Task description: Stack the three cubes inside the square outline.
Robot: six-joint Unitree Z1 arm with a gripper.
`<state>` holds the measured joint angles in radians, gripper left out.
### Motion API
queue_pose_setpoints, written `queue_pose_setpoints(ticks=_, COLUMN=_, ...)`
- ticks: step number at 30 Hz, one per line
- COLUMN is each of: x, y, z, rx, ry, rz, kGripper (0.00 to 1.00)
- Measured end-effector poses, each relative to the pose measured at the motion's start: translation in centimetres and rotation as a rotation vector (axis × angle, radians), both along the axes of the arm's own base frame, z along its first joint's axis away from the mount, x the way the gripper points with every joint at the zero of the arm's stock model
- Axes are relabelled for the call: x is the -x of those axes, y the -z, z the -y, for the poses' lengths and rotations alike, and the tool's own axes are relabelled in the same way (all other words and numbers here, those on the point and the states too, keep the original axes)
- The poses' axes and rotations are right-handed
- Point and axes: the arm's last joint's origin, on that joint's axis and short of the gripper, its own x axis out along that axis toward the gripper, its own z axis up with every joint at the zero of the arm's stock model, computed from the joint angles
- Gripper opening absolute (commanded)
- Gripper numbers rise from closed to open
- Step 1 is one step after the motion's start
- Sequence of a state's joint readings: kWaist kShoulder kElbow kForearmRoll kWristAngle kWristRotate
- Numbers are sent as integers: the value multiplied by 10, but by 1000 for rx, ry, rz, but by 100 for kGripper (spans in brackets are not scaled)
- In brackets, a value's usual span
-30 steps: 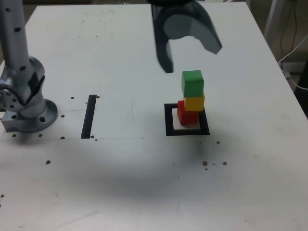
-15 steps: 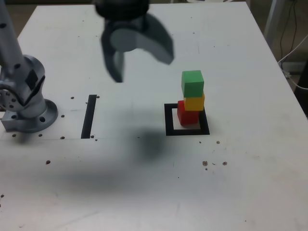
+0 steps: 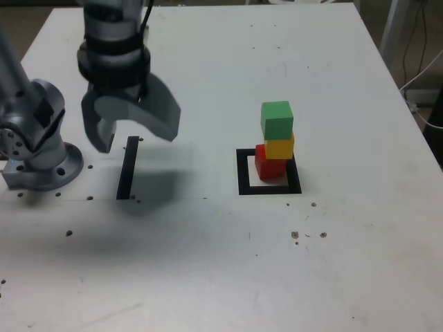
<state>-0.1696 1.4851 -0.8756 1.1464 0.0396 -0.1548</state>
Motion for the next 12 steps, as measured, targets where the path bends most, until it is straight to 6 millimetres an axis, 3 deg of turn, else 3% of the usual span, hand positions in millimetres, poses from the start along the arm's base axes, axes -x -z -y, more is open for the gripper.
queue_pose_setpoints(ticks=12, x=20, y=15, z=-2, rx=-1, ry=25, rz=-36, kGripper=100)
